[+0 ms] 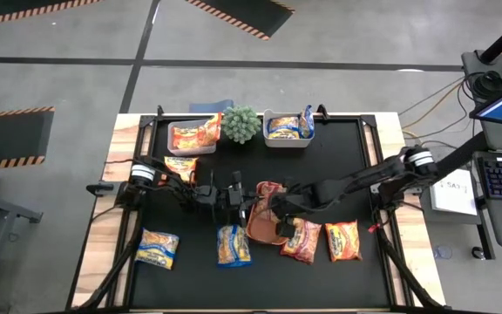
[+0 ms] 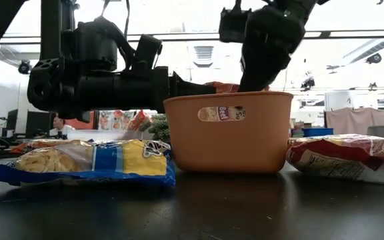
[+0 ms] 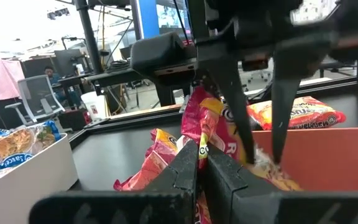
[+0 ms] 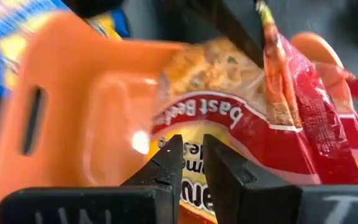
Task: Sort Maruchan noodles
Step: Put the red noodle pack into the orange bin, then put the blue noodle pack into the gray bin
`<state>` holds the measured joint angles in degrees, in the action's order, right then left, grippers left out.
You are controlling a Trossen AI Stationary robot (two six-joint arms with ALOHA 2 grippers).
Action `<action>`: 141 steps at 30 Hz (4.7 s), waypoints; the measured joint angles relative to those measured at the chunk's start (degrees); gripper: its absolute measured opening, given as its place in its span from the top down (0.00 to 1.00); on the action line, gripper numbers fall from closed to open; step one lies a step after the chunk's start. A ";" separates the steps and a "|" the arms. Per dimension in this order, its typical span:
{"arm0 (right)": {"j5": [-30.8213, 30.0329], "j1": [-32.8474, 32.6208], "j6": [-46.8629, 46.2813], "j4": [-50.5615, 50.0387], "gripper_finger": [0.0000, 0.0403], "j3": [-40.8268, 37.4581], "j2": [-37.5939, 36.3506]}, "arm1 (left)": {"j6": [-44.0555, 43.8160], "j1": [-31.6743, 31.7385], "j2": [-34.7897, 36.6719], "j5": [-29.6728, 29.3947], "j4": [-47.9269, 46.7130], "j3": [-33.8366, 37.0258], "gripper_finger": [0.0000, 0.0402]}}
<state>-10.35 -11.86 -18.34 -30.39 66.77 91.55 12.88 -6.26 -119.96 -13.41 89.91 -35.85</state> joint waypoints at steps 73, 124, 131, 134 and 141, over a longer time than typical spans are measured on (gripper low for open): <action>-10.72 -2.10 23.43 35.44 0.87 -23.61 -28.80 | -31.02 -6.26 47.63 4.57 -72.95 13.13 0.63; -2.52 1.24 17.71 37.51 0.87 -16.87 -20.73 | -28.27 -9.57 38.75 13.88 -66.01 12.57 1.00; -1.13 1.64 15.67 27.63 0.87 -5.29 -10.57 | -25.90 -9.92 41.10 13.81 -67.37 12.54 1.00; 0.01 1.98 13.60 19.72 0.84 1.49 -6.04 | -25.17 -10.61 41.28 13.74 -67.41 12.52 1.00; 10.44 2.99 11.99 8.99 0.66 15.07 4.87 | -24.21 -11.85 42.07 13.09 -67.61 12.48 1.00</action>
<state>0.08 -8.87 -6.35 -21.40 81.84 96.42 -11.33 -18.11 -77.89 -0.32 22.30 -23.38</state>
